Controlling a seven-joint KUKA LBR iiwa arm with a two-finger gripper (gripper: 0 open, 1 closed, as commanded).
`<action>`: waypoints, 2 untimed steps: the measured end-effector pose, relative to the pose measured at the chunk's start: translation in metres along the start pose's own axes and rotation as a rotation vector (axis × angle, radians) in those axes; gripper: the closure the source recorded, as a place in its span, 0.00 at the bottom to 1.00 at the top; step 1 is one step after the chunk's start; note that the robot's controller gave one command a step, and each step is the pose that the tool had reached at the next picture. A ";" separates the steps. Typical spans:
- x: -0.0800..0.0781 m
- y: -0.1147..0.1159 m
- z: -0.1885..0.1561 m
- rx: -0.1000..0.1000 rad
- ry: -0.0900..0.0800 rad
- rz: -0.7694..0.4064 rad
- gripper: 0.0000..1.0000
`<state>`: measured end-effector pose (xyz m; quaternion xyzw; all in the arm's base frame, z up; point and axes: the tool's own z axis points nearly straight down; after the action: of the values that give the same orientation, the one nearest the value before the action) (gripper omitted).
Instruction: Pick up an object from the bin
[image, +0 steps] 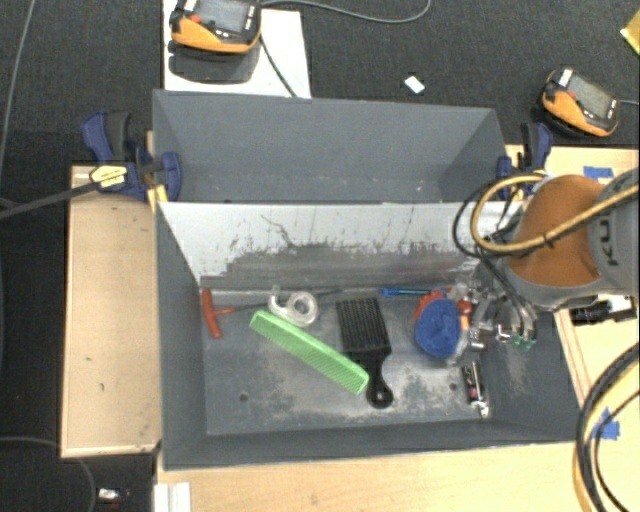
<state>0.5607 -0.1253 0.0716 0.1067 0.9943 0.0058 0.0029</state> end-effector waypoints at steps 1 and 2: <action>0.004 0.006 -0.007 0.004 0.003 0.056 0.00; 0.001 0.005 -0.003 -0.002 0.000 0.023 0.00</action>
Offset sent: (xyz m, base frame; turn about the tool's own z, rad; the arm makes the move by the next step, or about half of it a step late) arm -0.0008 0.0020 0.0012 0.0164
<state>0.5602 -0.1202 0.0748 0.1183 0.9930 0.0067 0.0026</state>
